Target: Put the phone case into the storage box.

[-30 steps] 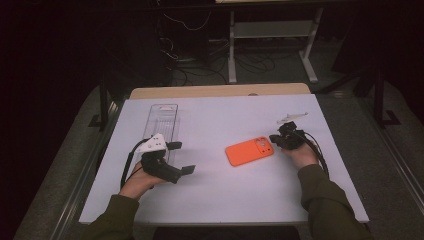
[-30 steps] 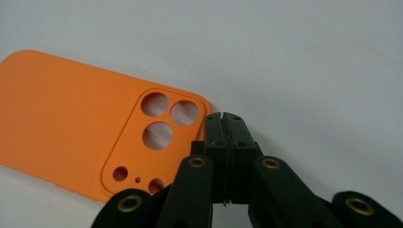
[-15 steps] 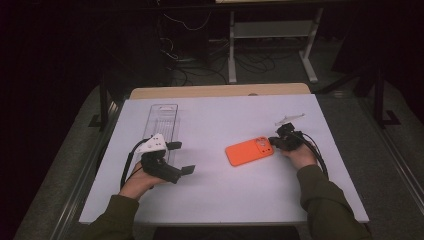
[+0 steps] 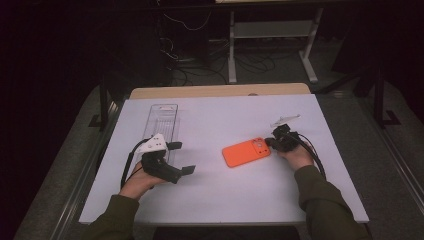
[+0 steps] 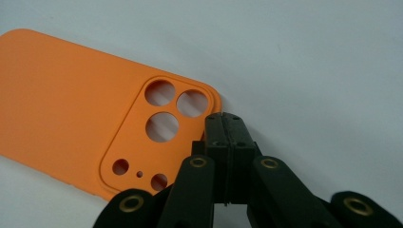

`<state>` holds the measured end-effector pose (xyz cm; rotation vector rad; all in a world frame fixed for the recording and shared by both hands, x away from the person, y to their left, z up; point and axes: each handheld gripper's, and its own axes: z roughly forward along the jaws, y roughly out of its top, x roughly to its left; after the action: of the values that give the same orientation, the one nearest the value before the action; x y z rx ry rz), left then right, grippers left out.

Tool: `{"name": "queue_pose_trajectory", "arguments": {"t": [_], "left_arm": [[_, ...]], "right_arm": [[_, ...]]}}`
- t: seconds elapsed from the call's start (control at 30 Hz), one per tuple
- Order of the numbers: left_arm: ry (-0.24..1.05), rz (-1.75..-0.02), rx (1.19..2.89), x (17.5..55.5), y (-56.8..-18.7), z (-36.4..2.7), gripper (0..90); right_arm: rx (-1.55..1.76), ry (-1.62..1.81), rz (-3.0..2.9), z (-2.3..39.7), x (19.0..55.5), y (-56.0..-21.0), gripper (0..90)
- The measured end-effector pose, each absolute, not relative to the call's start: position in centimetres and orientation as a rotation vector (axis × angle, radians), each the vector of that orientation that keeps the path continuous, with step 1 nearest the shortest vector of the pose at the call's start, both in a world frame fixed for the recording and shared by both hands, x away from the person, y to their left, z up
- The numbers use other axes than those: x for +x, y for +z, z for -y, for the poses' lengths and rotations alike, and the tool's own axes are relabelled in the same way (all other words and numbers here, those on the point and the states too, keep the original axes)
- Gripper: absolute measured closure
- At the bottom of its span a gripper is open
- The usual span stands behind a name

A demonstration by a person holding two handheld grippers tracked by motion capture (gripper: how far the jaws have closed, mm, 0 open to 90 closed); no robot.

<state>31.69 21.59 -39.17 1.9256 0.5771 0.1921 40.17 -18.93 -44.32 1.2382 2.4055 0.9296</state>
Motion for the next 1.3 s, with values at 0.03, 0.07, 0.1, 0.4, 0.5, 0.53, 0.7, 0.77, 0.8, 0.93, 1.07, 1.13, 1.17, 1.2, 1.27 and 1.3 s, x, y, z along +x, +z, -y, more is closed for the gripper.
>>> {"name": "queue_pose_trajectory", "arguments": {"t": [0.03, 0.07, 0.1, 0.4, 0.5, 0.53, 0.7, 0.77, 0.8, 0.93, 1.07, 1.13, 1.17, 1.2, 1.27, 1.3], "left_arm": [[0.192, -0.577, 1.925, 31.7, -39.2, -21.6, 0.0], [0.192, -0.577, 1.925, 31.7, -39.2, -21.6, 0.0], [0.191, -0.577, 1.925, 31.7, -39.2, -21.6, 0.0], [0.192, -0.572, 1.932, 31.7, -39.2, -21.6, 0.0], [0.188, -0.575, 1.931, 31.7, -39.2, -21.6, 0.0], [0.187, -0.575, 1.93, 31.7, -39.2, -21.6, 0.0], [0.185, -0.576, 1.928, 31.7, -39.2, -21.5, 0.0], [0.185, -0.577, 1.927, 31.6, -39.2, -21.5, 0.0], [0.184, -0.577, 1.927, 31.6, -39.2, -21.5, 0.0], [0.184, -0.575, 1.929, 31.6, -39.2, -21.5, 0.0], [0.184, -0.574, 1.929, 31.6, -39.2, -21.5, 0.0], [0.185, -0.573, 1.929, 31.6, -39.2, -21.5, 0.0], [0.184, -0.574, 1.929, 31.6, -39.2, -21.5, 0.0], [0.183, -0.576, 1.929, 31.6, -39.2, -21.5, 0.0], [0.184, -0.574, 1.93, 31.6, -39.2, -21.5, 0.0], [0.185, -0.573, 1.931, 31.6, -39.2, -21.5, 0.0]], "right_arm": [[1.238, 0.93, -2.406, 18.9, 40.2, -44.3, 88.6], [1.226, 0.934, -2.406, 18.8, 40.2, -44.3, 88.5], [1.217, 0.937, -2.409, 18.6, 40.2, -44.3, 88.6], [1.145, 0.956, -2.444, 17.0, 39.8, -44.2, 88.6], [1.118, 0.952, -2.463, 16.5, 39.6, -44.2, 88.6], [1.099, 0.954, -2.469, 16.2, 39.6, -44.2, 88.6], [1.075, 0.958, -2.481, 15.6, 39.4, -44.1, 88.6], [1.067, 0.962, -2.485, 15.4, 39.3, -44.1, 88.6], [1.061, 0.959, -2.488, 15.1, 39.2, -44.0, 88.6], [1.023, 0.955, -2.505, 14.5, 39.1, -44.0, 88.6], [1.028, 0.954, -2.513, 14.0, 38.9, -43.9, 88.6], [1.023, 0.965, -2.507, 14.2, 39.0, -43.9, 88.5], [1.024, 0.965, -2.503, 14.2, 39.0, -43.8, 88.5], [1.029, 0.974, -2.495, 14.4, 39.0, -43.7, 88.5], [1.041, 0.993, -2.482, 14.7, 39.0, -43.4, 88.2], [1.054, 1.007, -2.474, 14.9, 38.9, -43.2, 86.8]]}}
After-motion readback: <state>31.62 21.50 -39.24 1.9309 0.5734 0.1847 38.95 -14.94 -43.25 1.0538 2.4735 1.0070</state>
